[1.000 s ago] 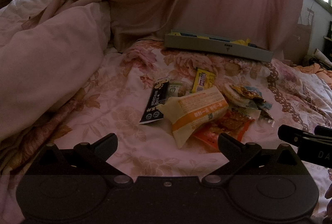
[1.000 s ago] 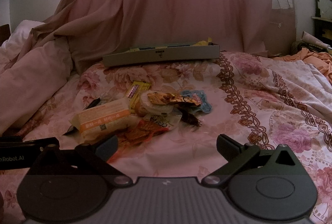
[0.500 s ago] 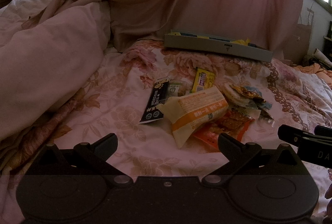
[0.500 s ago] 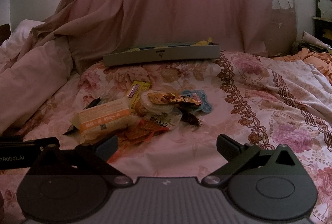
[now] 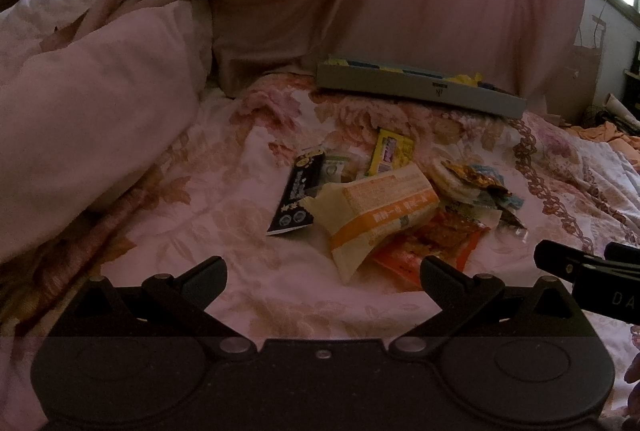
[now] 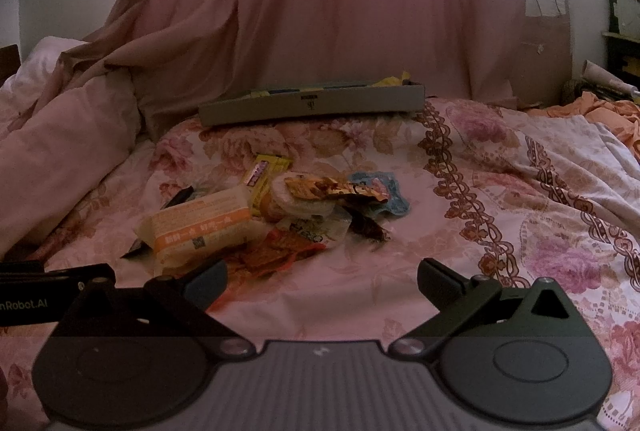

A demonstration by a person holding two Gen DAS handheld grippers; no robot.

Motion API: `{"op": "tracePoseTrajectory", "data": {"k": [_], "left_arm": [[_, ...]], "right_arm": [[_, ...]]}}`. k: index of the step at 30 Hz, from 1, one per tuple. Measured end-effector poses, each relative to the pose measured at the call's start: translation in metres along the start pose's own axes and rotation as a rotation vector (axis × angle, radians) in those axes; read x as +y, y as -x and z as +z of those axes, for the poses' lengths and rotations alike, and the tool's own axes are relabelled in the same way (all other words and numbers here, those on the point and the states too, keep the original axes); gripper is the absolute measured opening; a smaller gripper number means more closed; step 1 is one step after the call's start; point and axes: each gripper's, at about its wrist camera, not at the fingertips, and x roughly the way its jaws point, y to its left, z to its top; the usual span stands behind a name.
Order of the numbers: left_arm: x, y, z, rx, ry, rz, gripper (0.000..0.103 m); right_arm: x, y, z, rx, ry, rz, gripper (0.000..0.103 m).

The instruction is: Organize snacks

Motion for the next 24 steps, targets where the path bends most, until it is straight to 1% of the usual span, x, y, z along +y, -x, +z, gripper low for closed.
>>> {"op": "tracePoseTrajectory", "data": {"k": [6, 11, 14, 16, 19, 22, 24], "left_arm": [[-0.003, -0.004, -0.009, 0.01, 0.009, 0.006, 0.102], [-0.001, -0.011, -0.004, 0.014, 0.025, -0.01, 0.102], [-0.001, -0.017, 0.002, 0.002, 0.012, -0.026, 0.102], [0.001, -0.022, 0.009, 0.006, 0.021, -0.06, 0.102], [0.006, -0.03, 0.019, 0.004, 0.018, -0.105, 0.102], [0.005, -0.044, 0.029, 0.013, -0.055, -0.162, 0.102], [0.003, -0.056, 0.037, 0.041, -0.128, -0.22, 0.102]], "right_arm": [[-0.001, -0.002, 0.003, 0.015, -0.003, -0.008, 0.103], [-0.003, -0.004, 0.006, 0.037, -0.015, -0.018, 0.103], [-0.004, -0.01, 0.009, 0.075, -0.008, -0.038, 0.103], [-0.006, -0.014, 0.012, 0.091, -0.017, -0.016, 0.103], [-0.007, -0.017, 0.015, 0.081, 0.004, 0.025, 0.103], [-0.006, -0.022, 0.019, 0.077, 0.027, 0.089, 0.103], [-0.005, -0.029, 0.02, 0.095, 0.031, 0.136, 0.103]]}}
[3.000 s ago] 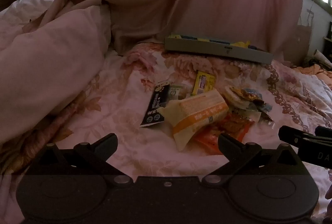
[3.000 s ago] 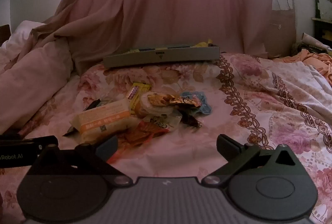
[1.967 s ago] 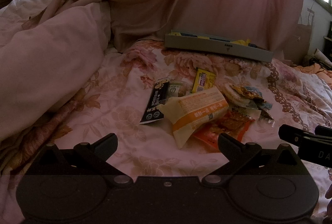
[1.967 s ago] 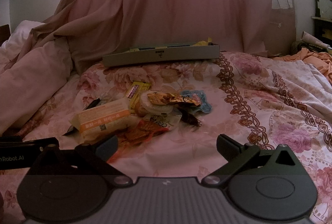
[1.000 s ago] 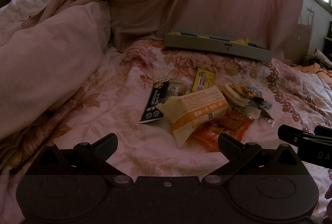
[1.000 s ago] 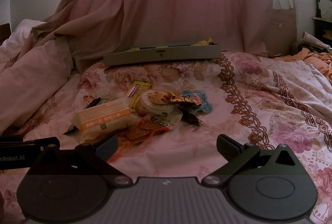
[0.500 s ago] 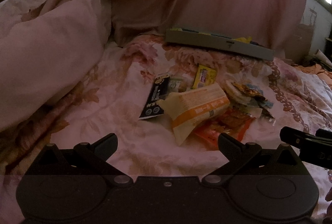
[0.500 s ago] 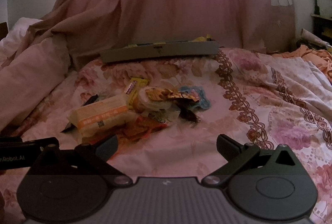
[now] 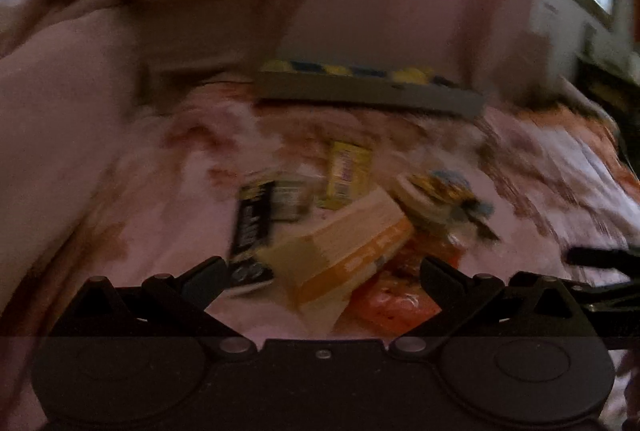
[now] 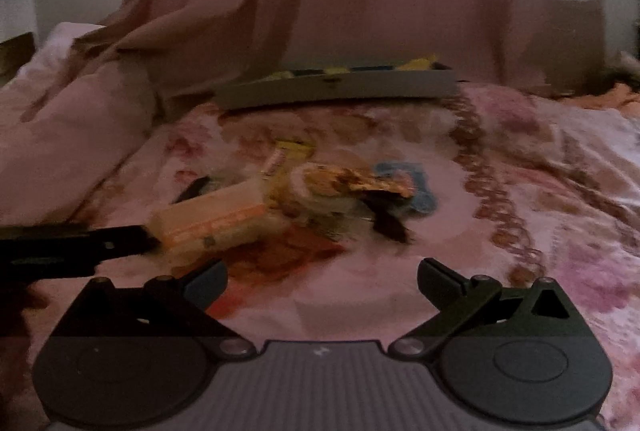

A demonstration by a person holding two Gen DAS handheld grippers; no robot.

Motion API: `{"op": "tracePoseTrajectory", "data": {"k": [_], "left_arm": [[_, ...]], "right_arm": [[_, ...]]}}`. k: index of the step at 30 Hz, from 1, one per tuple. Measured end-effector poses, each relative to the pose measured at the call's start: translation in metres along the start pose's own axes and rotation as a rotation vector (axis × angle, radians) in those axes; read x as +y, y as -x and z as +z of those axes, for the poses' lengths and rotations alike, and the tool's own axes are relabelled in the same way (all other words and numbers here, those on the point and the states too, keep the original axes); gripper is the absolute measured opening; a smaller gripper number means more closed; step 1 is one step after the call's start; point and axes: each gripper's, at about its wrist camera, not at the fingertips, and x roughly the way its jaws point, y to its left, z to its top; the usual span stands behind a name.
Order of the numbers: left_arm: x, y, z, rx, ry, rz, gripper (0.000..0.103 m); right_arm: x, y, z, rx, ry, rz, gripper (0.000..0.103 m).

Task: Organize snacks
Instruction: 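Grasp the cream-and-orange biscuit box with the left gripper while the right gripper approaches the red sausage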

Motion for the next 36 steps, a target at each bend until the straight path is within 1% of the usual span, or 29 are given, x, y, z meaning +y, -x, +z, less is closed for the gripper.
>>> {"op": "tracePoseTrajectory", "data": {"k": [2, 4, 10, 13, 15, 18, 20, 22, 23, 24, 25, 26, 30, 32, 33, 34, 35, 36], "left_arm": [[0.003, -0.013, 0.008, 0.042, -0.054, -0.063, 0.102], [0.007, -0.021, 0.013, 0.053, -0.088, -0.103, 0.102], [0.006, -0.04, 0.017, 0.052, -0.257, -0.136, 0.102], [0.004, -0.051, 0.015, 0.076, -0.338, -0.128, 0.102], [0.004, -0.059, 0.016, 0.086, -0.383, -0.132, 0.102], [0.006, -0.068, 0.016, 0.098, -0.409, -0.159, 0.099], [0.006, -0.075, 0.016, 0.112, -0.427, -0.19, 0.097], [0.004, -0.082, 0.015, 0.129, -0.457, -0.215, 0.093], [0.002, -0.085, 0.015, 0.136, -0.479, -0.226, 0.093], [0.0, -0.087, 0.014, 0.137, -0.504, -0.229, 0.091], [-0.002, -0.09, 0.013, 0.137, -0.527, -0.233, 0.084], [-0.003, -0.092, 0.013, 0.141, -0.54, -0.235, 0.081], [-0.004, -0.099, 0.014, 0.142, -0.53, -0.249, 0.067], [-0.003, -0.103, 0.014, 0.145, -0.522, -0.24, 0.063], [-0.001, -0.105, 0.016, 0.151, -0.503, -0.242, 0.062], [0.002, -0.107, 0.018, 0.16, -0.46, -0.247, 0.061], [0.006, -0.109, 0.021, 0.171, -0.412, -0.252, 0.061], [0.011, -0.11, 0.023, 0.186, -0.35, -0.256, 0.06]], "right_arm": [[-0.002, -0.009, 0.002, 0.032, 0.011, 0.045, 0.103], [-0.005, -0.017, 0.003, 0.058, 0.015, 0.083, 0.103], [-0.017, -0.047, 0.012, 0.133, -0.019, 0.208, 0.103], [-0.023, -0.064, 0.015, 0.174, -0.058, 0.271, 0.103], [-0.028, -0.075, 0.015, 0.185, -0.093, 0.315, 0.103], [-0.035, -0.086, 0.014, 0.196, -0.142, 0.325, 0.103], [-0.04, -0.092, 0.012, 0.2, -0.181, 0.341, 0.1], [-0.043, -0.096, 0.011, 0.199, -0.201, 0.351, 0.094], [-0.044, -0.098, 0.01, 0.199, -0.201, 0.353, 0.094], [-0.043, -0.1, 0.01, 0.196, -0.194, 0.353, 0.093], [-0.043, -0.1, 0.01, 0.19, -0.189, 0.356, 0.093], [-0.044, -0.1, 0.01, 0.184, -0.189, 0.361, 0.093], [-0.044, -0.104, 0.012, 0.175, -0.201, 0.384, 0.086], [-0.044, -0.106, 0.012, 0.175, -0.214, 0.395, 0.083], [-0.043, -0.107, 0.012, 0.175, -0.222, 0.398, 0.081], [-0.044, -0.108, 0.012, 0.177, -0.237, 0.406, 0.08], [-0.044, -0.109, 0.011, 0.18, -0.249, 0.419, 0.079], [-0.044, -0.109, 0.01, 0.184, -0.261, 0.434, 0.075]]}}
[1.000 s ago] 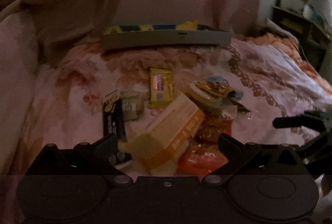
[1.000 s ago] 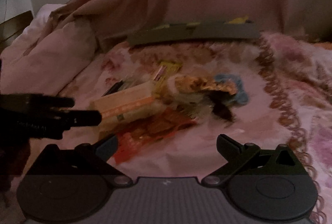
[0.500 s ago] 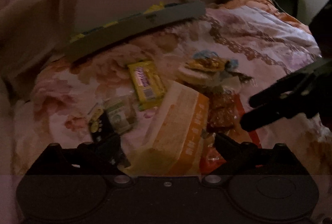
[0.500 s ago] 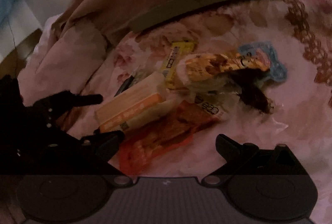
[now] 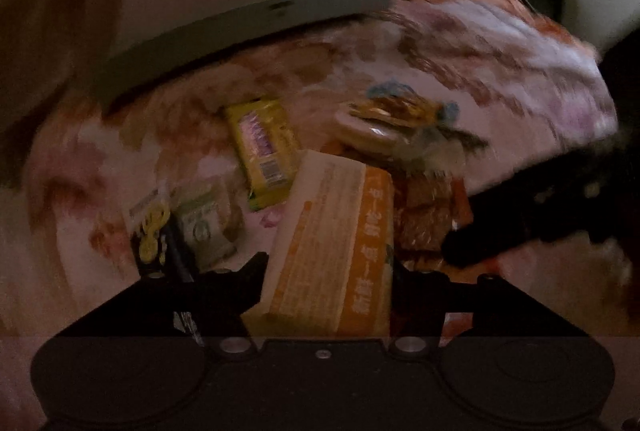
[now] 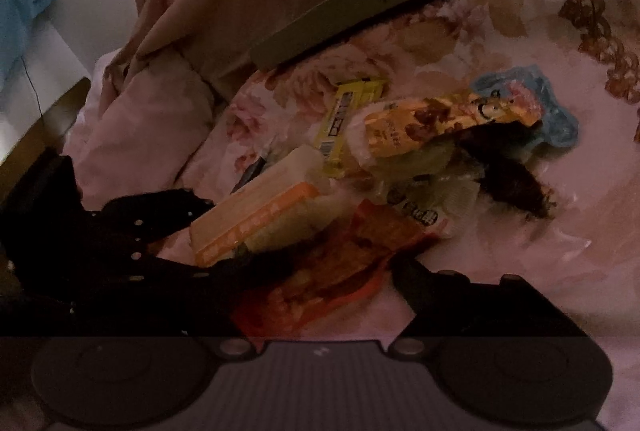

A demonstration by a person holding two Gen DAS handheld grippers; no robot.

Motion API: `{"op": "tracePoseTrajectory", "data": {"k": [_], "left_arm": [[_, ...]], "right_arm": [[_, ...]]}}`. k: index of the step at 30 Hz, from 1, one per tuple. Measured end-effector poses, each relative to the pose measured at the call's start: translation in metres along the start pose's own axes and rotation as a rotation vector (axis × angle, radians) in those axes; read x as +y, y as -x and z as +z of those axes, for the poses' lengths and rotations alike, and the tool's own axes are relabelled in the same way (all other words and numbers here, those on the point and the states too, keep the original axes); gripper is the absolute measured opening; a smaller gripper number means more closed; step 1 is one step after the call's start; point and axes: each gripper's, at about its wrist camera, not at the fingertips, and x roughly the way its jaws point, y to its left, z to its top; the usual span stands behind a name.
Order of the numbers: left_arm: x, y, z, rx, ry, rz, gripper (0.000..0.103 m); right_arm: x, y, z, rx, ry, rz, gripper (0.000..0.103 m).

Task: Organize snacks
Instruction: 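Grasp the cream-and-orange biscuit box with the left gripper while the right gripper approaches the red sausage, then grasp the red-orange wrapped sausage with the right gripper and lift it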

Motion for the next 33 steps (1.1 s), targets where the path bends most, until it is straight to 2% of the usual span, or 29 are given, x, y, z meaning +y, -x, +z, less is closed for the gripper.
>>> {"op": "tracePoseTrajectory", "data": {"k": [4, 10, 16, 17, 20, 22, 23, 27, 31, 33], "left_arm": [[0.023, 0.001, -0.005, -0.007, 0.295, -0.043, 0.06], [0.032, 0.008, -0.015, -0.046, 0.491, -0.027, 0.059], [0.037, 0.016, -0.026, -0.077, 0.642, -0.011, 0.059], [0.038, 0.018, -0.028, -0.083, 0.663, -0.01, 0.059], [0.041, 0.018, -0.031, -0.092, 0.706, -0.017, 0.059], [0.044, 0.018, -0.034, -0.094, 0.727, -0.028, 0.059], [0.045, 0.017, -0.034, -0.095, 0.738, -0.034, 0.059], [0.046, 0.016, -0.036, -0.098, 0.752, -0.039, 0.059], [0.046, 0.016, -0.036, -0.102, 0.753, -0.039, 0.059], [0.047, 0.016, -0.036, -0.105, 0.754, -0.039, 0.059]], "right_arm": [[-0.004, -0.004, 0.0, 0.003, -0.05, 0.025, 0.072], [-0.012, -0.014, 0.005, -0.018, -0.126, 0.031, 0.075], [-0.008, -0.021, 0.006, -0.021, -0.094, 0.007, 0.074], [-0.01, -0.02, 0.006, -0.024, -0.105, 0.014, 0.072], [-0.018, -0.019, 0.006, -0.044, -0.163, 0.048, 0.056], [-0.026, -0.016, 0.005, -0.072, -0.215, 0.088, 0.04], [-0.03, -0.016, 0.005, -0.082, -0.239, 0.111, 0.037], [-0.032, -0.021, 0.005, -0.067, -0.253, 0.16, 0.038], [-0.022, -0.031, 0.008, -0.024, -0.177, 0.126, 0.053], [-0.015, -0.035, 0.012, -0.004, -0.137, 0.104, 0.057]]}}
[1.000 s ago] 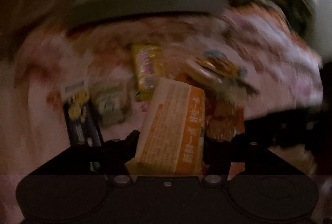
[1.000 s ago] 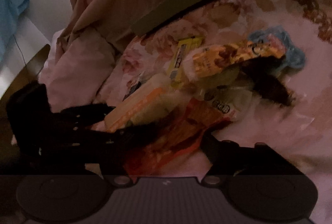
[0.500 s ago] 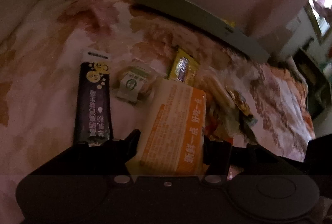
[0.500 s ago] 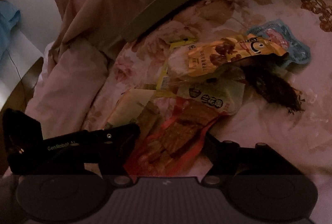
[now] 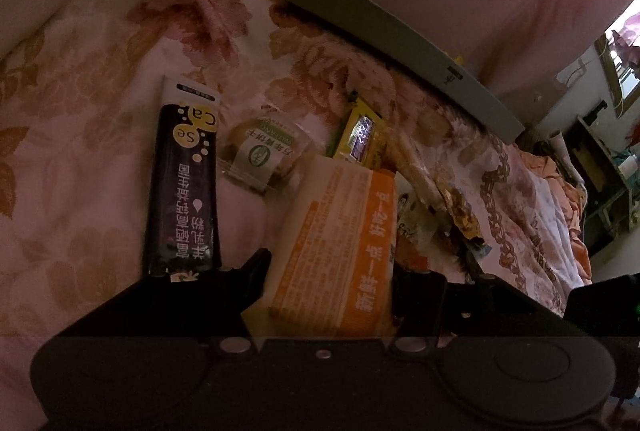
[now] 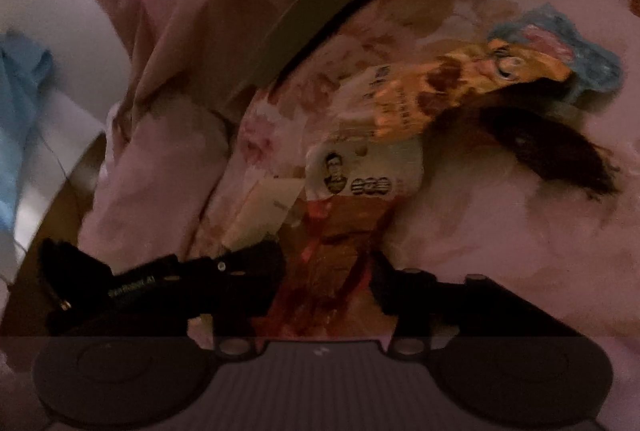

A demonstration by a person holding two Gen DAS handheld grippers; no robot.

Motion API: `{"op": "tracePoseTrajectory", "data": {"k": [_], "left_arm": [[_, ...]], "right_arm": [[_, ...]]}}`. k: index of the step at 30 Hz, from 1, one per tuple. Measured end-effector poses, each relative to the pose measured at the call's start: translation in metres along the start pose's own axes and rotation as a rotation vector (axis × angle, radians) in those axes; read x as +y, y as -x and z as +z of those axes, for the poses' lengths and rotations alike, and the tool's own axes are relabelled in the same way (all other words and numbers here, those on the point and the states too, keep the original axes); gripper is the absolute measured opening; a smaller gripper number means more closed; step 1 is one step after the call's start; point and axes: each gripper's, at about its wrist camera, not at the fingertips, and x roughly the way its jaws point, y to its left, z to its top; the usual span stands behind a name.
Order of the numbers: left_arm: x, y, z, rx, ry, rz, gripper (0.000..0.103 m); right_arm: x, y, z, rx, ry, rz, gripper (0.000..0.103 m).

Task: Organize snacks
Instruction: 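Grasp the red-orange wrapped sausage with the right gripper and lift it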

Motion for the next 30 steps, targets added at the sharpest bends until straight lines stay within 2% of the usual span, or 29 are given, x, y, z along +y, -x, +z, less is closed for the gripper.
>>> {"op": "tracePoseTrajectory", "data": {"k": [3, 6, 9, 13, 15, 19, 24, 26, 28, 30], "left_arm": [[0.001, 0.0, 0.0, -0.008, 0.004, 0.0, 0.059], [0.002, 0.001, 0.001, -0.012, 0.013, 0.001, 0.059], [0.001, 0.002, 0.0, -0.015, 0.007, 0.007, 0.059], [0.001, 0.004, -0.002, -0.022, 0.016, 0.016, 0.059], [0.002, 0.006, -0.003, -0.028, 0.027, 0.021, 0.059], [0.001, 0.007, -0.007, -0.042, 0.034, 0.03, 0.059], [0.001, 0.007, -0.008, -0.052, 0.04, 0.033, 0.059], [0.001, 0.007, -0.009, -0.055, 0.043, 0.034, 0.059], [0.001, 0.007, -0.01, -0.059, 0.043, 0.036, 0.059], [0.0, 0.007, -0.01, -0.06, 0.038, 0.04, 0.059]], "right_arm": [[0.002, -0.005, 0.002, -0.004, 0.014, -0.009, 0.057], [-0.004, 0.0, 0.0, -0.021, -0.006, -0.039, 0.029], [-0.001, 0.008, 0.001, -0.041, -0.004, -0.023, 0.022], [0.016, 0.017, 0.002, -0.059, 0.073, -0.027, 0.021], [0.019, 0.019, 0.003, -0.061, 0.073, -0.016, 0.022], [0.015, 0.01, 0.005, -0.037, 0.038, -0.004, 0.035], [0.014, -0.002, 0.003, -0.003, 0.037, 0.015, 0.038], [0.008, -0.006, 0.001, 0.011, 0.017, 0.035, 0.038], [0.005, -0.01, -0.001, 0.027, 0.002, 0.038, 0.031], [0.005, -0.01, -0.003, 0.024, 0.007, 0.036, 0.029]]}}
